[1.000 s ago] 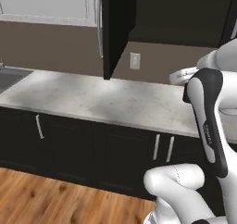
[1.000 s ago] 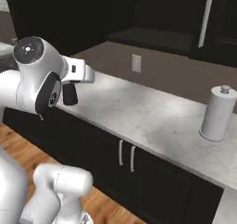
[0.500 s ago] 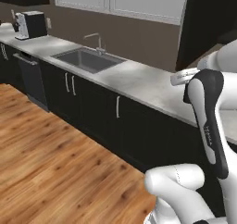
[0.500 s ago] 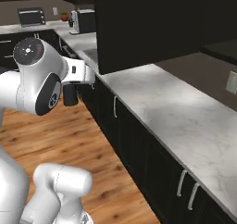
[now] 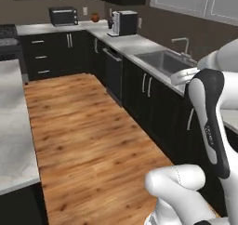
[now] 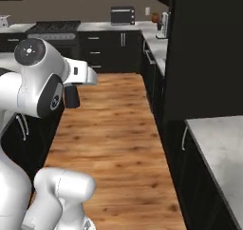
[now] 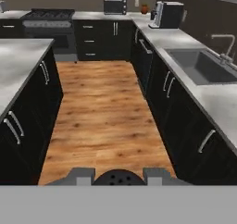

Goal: The dining table condiment station is running low on shaker. Refill the condiment station by opening the cabinet and taking the shaker from the cabinet and placing it on the dining table.

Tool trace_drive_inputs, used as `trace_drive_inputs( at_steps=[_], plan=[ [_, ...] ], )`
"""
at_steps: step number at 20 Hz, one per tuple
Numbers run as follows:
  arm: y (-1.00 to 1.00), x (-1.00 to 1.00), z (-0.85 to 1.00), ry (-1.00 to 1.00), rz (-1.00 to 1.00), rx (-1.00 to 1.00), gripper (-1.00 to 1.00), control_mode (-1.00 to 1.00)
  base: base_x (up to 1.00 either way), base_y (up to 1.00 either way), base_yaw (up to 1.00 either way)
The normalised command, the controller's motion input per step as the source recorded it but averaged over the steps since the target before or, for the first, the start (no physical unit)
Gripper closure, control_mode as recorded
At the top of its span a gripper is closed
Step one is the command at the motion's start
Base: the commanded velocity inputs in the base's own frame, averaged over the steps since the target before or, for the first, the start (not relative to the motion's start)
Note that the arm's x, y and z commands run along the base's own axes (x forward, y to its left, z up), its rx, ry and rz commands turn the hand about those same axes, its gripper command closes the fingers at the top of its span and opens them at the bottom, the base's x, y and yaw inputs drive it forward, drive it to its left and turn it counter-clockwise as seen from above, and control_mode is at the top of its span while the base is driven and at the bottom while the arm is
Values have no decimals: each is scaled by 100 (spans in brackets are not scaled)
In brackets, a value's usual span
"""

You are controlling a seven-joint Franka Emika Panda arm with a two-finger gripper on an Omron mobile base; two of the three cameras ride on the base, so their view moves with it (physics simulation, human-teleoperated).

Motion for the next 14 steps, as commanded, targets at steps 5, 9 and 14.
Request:
trace_drive_inputs(
  at_steps=[5,9,14],
  plan=[
    [0,0,0,0,0,0,100,100,45,58,63],
    [0,0,0,0,0,0,100,100,39,67,61],
    [0,0,0,0,0,0,100,100,35,63,59]
  ],
)
